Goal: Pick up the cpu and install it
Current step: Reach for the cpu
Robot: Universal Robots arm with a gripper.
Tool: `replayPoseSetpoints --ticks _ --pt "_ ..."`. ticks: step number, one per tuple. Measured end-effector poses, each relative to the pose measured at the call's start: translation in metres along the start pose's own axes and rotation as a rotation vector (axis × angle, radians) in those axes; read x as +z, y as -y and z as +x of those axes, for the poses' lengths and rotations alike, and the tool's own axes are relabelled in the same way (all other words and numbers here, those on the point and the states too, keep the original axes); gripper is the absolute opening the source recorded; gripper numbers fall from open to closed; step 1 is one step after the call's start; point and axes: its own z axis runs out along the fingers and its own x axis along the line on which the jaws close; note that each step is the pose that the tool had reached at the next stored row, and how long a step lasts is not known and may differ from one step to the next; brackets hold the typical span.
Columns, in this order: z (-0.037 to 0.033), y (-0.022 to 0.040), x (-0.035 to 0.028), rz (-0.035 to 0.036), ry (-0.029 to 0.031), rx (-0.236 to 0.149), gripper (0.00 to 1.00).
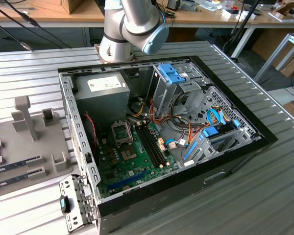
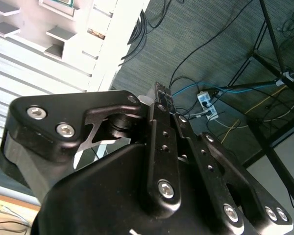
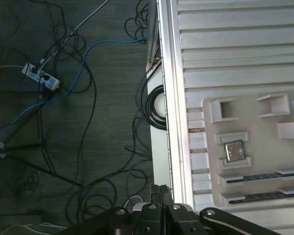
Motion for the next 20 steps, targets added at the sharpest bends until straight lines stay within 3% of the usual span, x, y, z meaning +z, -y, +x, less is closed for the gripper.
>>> replayPoseSetpoints --ticks 9,13,16,20 --pt "0.0085 0.0007 -0.0003 0.0001 -0.0001 0.000 0.11" --pt "0.0074 0.0005 0.0004 0.0001 -0.0002 0.000 0.11" --pt "0.0008 0.0001 0.0015 0.0001 -0.0002 0.000 0.11" --pt "-0.0231 -0.0016 0.0043 0.0003 -0.0029 0.000 0.11"
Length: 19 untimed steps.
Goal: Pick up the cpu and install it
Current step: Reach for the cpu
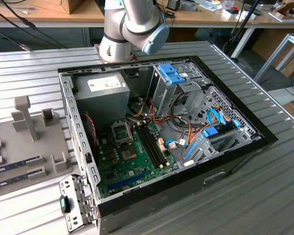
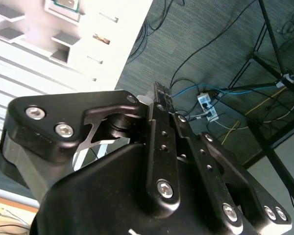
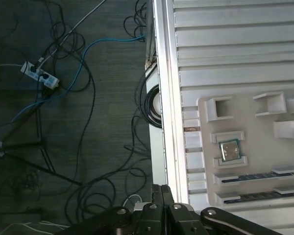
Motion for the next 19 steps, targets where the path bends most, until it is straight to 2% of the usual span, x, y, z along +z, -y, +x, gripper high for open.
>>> replayPoseSetpoints --ticks 5,7,11,12,15,19 --pt "-0.0250 -0.0017 0.0039 0.0003 -0.0034 0.000 0.11" --pt "-0.0395 -0.0025 0.0072 0.0004 -0.0048 0.000 0.11" --pt "-0.0576 -0.0037 0.0118 0.0007 -0.0070 0.000 0.11" --pt "-0.0637 -0.0040 0.0134 0.0008 -0.0078 0.000 0.11" --pt "-0.0932 -0.0059 0.0222 0.0013 -0.0123 0.001 0.11" --pt "-0.1145 -0.0072 0.0289 0.0016 -0.0154 0.001 0.11"
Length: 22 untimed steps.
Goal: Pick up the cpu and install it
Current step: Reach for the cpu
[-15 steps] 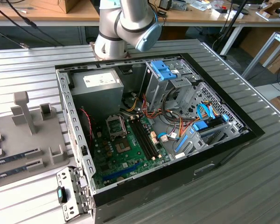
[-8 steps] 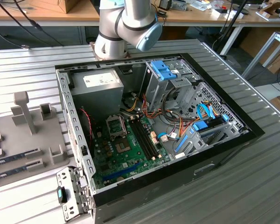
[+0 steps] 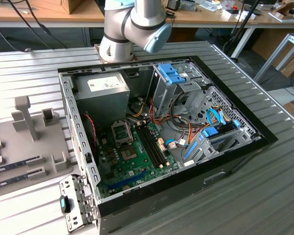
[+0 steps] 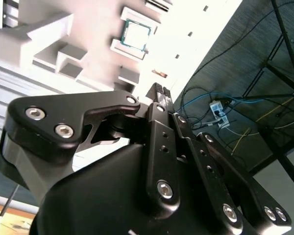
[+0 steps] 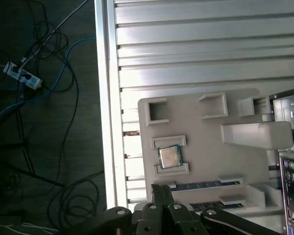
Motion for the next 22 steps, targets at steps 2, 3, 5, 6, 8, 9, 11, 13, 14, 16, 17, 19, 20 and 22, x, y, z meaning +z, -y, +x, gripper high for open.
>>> replayPoseSetpoints --ticks 2,3,5,6,8,9,11,13,14,16,17,19,20,22 --pt "-0.0076 -0.0005 0.0025 0.0001 -0.0012 0.000 0.11" --pt "-0.0098 -0.0006 0.0033 0.0001 -0.0015 0.000 0.11" --pt "-0.0144 -0.0009 0.0050 0.0002 -0.0020 0.000 0.11" --pt "-0.0164 -0.0010 0.0060 0.0002 -0.0025 0.000 0.11" --pt "-0.0168 -0.0011 0.0066 0.0001 -0.0024 0.000 0.11" --pt "-0.0169 -0.0010 0.0066 0.0002 -0.0026 0.000 0.11" --pt "-0.0169 -0.0010 0.0066 0.0002 -0.0025 0.000 0.11" --pt "-0.0169 -0.0010 0.0066 0.0002 -0.0026 0.000 0.11" --pt "-0.0169 -0.0010 0.0066 0.0002 -0.0026 0.000 0.11" --pt "-0.0170 -0.0010 0.0070 0.0003 -0.0024 0.000 0.11" --pt "-0.0171 -0.0010 0.0073 0.0004 -0.0024 0.000 0.11" --pt "-0.0178 -0.0003 0.0081 0.0006 -0.0024 0.000 0.11" --pt "-0.0188 0.0006 0.0088 0.0007 -0.0025 0.000 0.11" --pt "-0.0217 0.0039 0.0104 0.0005 -0.0023 0.000 0.11"
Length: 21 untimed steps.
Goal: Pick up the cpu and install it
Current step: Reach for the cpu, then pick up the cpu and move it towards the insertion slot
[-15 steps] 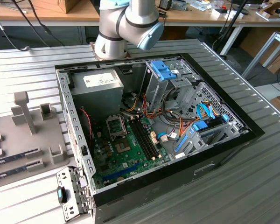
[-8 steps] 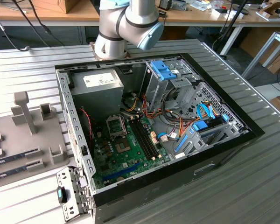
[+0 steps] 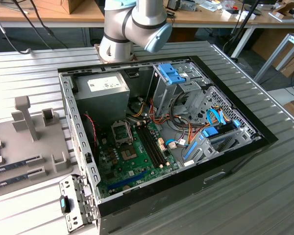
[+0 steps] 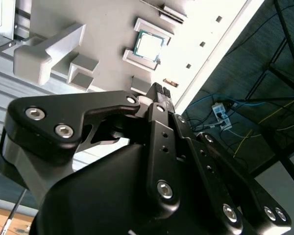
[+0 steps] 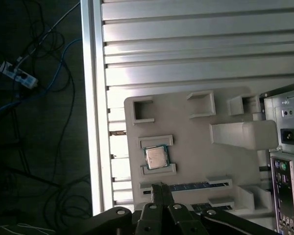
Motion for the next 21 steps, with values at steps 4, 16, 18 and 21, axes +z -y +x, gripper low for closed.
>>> replayPoseSetpoints --ticks 4,16,18,21 --pt "-0.0107 0.0044 0.0041 0.0004 -0.0003 0.000 0.11" --pt "-0.0495 -0.0016 0.0176 0.0073 -0.0015 -0.002 0.11" --pt "-0.0509 -0.0018 0.0177 0.0074 -0.0015 -0.002 0.11" --pt "-0.0513 -0.0017 0.0183 0.0074 -0.0016 -0.002 0.11"
